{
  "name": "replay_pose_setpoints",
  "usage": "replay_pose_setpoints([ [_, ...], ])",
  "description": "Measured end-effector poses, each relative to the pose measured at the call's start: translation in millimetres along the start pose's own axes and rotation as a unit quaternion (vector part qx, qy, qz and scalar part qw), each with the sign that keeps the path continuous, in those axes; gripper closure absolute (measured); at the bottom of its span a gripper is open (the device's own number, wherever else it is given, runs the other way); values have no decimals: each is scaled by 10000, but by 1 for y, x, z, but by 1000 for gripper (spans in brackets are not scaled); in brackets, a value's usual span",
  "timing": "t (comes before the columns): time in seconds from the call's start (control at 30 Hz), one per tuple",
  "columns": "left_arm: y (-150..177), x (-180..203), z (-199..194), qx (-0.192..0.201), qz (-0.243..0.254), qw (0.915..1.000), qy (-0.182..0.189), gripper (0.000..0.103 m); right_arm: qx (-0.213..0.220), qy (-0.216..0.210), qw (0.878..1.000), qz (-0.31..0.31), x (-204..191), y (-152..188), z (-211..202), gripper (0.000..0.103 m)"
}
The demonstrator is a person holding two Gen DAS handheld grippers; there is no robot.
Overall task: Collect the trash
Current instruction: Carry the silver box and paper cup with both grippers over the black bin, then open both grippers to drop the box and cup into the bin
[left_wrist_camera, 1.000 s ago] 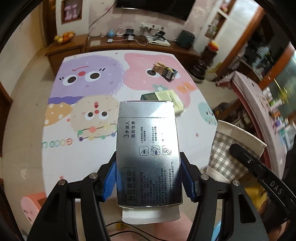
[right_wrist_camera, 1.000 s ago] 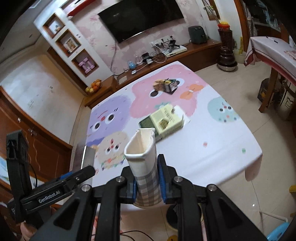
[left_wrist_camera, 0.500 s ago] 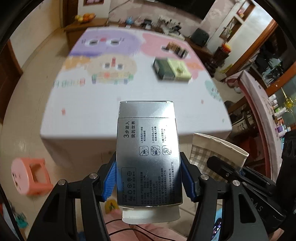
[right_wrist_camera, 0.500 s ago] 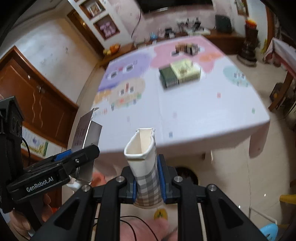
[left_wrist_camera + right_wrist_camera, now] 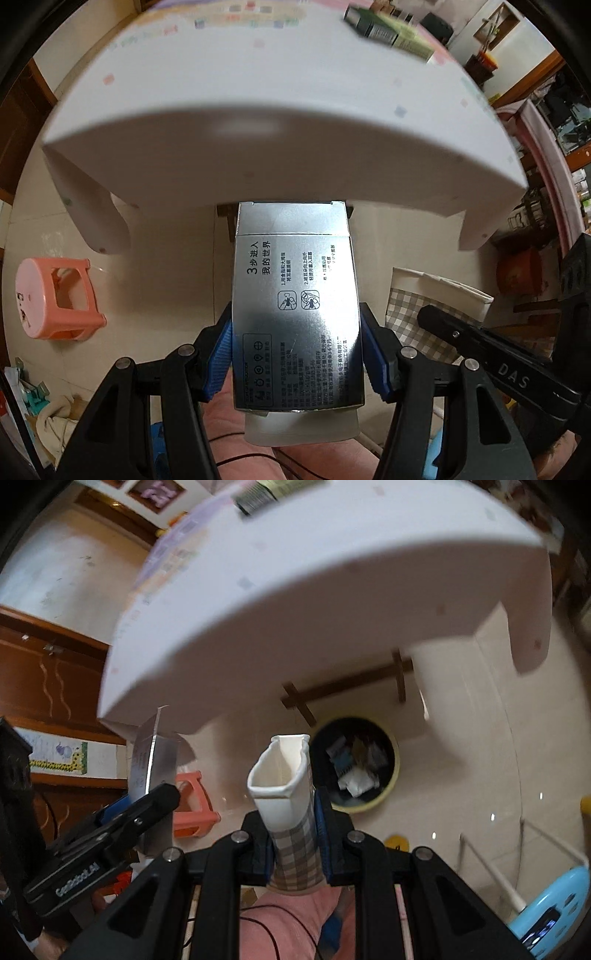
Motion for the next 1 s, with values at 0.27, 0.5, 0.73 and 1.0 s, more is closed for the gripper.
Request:
replay_pose_setpoints([
  [0.27,24,-15,97,-412,184,9989,126,43,-195,284,9976,603,40,22,86,81],
  [0.5,35,-29,184,-583,258,9979,145,42,-366,542,9928,1006,70,40,166,75],
  [0.73,49,-41,242,-743,304,9967,88,22,-459,561,9853,1549,98,47,218,64],
  [1.0,51,-57,236,-683,336,9971,-81,14,-333,595,9798,1881,106,54,219,54],
])
Point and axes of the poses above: each gripper's, at about its wrist camera, not at the fingertips, and z roughly the way its jaws point, x to its right, y to its underside, the point moved 7 cm from there along z, roughly the way its jaws point, and after that the axes turned 9 degrees about x, right-handed, at the moved point
